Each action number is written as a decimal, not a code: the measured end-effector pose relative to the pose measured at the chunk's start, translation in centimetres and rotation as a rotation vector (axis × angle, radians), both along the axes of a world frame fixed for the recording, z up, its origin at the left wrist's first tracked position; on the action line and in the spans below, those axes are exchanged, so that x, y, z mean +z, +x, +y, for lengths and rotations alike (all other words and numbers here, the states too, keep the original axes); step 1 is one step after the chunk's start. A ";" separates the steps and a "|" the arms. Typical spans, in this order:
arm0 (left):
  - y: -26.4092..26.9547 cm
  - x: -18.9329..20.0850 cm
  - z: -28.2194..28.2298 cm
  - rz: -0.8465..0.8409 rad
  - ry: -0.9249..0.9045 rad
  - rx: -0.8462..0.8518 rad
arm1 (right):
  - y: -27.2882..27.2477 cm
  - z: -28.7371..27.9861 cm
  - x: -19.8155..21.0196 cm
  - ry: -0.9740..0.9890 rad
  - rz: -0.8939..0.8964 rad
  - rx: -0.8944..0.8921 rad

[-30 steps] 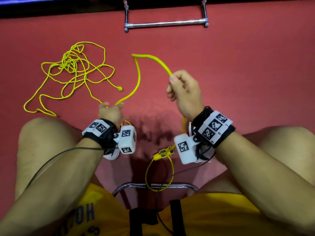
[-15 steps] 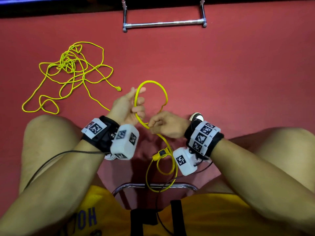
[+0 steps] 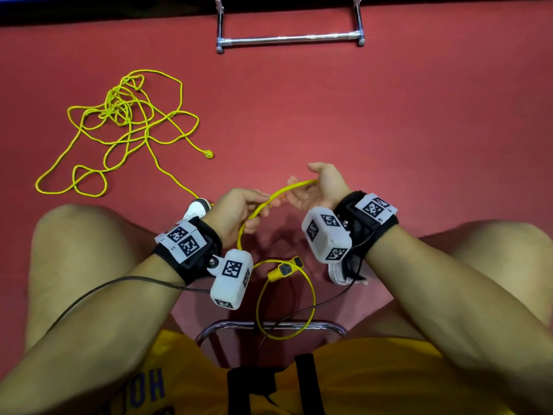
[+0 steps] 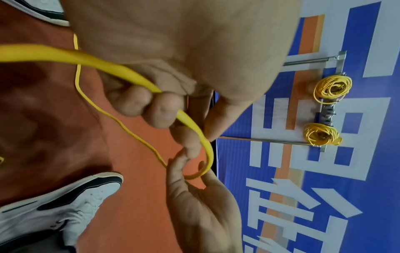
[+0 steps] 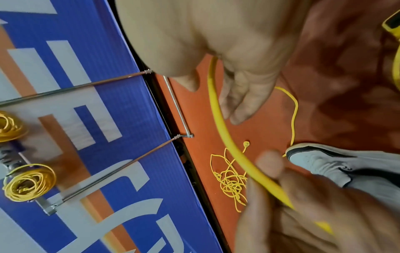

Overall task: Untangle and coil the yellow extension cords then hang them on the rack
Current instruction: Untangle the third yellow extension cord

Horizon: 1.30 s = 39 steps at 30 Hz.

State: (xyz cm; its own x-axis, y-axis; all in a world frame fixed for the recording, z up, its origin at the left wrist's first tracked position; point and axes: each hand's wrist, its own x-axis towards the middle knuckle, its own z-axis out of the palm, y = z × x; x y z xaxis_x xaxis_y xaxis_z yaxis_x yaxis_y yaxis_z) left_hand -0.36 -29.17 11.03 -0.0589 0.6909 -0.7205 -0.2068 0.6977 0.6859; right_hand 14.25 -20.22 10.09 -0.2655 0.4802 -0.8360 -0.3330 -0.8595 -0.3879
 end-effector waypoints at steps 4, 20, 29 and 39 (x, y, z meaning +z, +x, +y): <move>0.2 -0.2 -0.7 0.029 -0.209 -0.113 | -0.4 -0.2 -0.3 0.169 -0.167 -0.103; -3.0 0.5 1.5 -0.372 0.104 0.676 | -0.4 -4.3 0.3 0.629 -0.152 1.139; 0.9 0.9 -0.6 -0.252 0.092 -0.001 | 0.2 -0.5 0.6 0.297 -0.104 0.361; -1.4 -1.2 0.9 -0.203 -0.069 0.366 | 0.2 -1.8 0.3 0.545 0.054 0.638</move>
State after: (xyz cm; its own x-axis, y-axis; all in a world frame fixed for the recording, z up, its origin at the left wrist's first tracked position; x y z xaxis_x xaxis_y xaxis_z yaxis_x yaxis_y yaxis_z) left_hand -1.76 -28.30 9.82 -0.1431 0.6009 -0.7864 -0.5754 0.5960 0.5601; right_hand 14.43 -22.05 10.39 -0.6561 0.5570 -0.5092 0.1235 -0.5864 -0.8005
